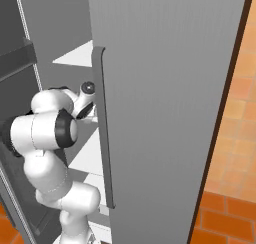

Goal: Take the meat container that has the fish and place it on the second highest rack of the freezer. Then take the vegetable container that has the lemon wedge and lime and place it on the highest rack of the freezer.

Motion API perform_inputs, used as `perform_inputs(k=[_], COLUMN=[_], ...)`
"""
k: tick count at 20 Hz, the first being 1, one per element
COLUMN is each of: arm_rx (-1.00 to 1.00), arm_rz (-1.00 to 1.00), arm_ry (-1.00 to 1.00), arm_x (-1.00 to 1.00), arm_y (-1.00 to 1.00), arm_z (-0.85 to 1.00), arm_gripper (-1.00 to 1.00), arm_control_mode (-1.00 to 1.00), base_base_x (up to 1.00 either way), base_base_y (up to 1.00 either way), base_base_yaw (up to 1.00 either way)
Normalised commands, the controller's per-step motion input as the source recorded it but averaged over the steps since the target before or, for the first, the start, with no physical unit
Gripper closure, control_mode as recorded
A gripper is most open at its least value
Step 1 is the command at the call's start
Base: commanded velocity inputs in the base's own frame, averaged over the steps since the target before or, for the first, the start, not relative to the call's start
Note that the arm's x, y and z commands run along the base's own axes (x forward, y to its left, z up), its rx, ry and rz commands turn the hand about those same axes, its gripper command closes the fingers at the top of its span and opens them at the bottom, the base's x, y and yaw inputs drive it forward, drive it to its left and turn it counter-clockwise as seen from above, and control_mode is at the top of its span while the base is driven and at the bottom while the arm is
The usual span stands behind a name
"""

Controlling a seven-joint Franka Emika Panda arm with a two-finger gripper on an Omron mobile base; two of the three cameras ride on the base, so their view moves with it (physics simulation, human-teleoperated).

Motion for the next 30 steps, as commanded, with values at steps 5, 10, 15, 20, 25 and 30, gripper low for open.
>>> perform_inputs(k=[5, 10, 15, 20, 25, 30], arm_rx=[0.05, 0.01, 0.00, -0.02, -0.09, -0.16], arm_rz=[0.00, 0.00, 0.05, 0.05, 0.08, 0.15], arm_ry=[-0.37, -0.12, 0.18, 0.35, 0.34, 0.28], arm_x=[-0.87, -0.99, -1.00, -0.94, -0.85, -0.64], arm_y=[-0.11, -0.22, -0.01, 0.00, -0.12, -0.40], arm_z=[0.81, 0.98, 0.73, 0.72, 0.59, 0.18], arm_gripper=[-1.00, -1.00, -1.00, -1.00, -1.00, -1.00], arm_control_mode=[-1.00, -1.00, -1.00, -1.00, -1.00, -1.00], base_base_x=[0.00, 0.00, 0.00, 0.00, 0.00, 0.00], base_base_y=[0.00, 0.00, 0.00, 0.00, 0.00, 0.00], base_base_yaw=[0.00, 0.00, 0.00, 0.00, 0.00, 0.00])
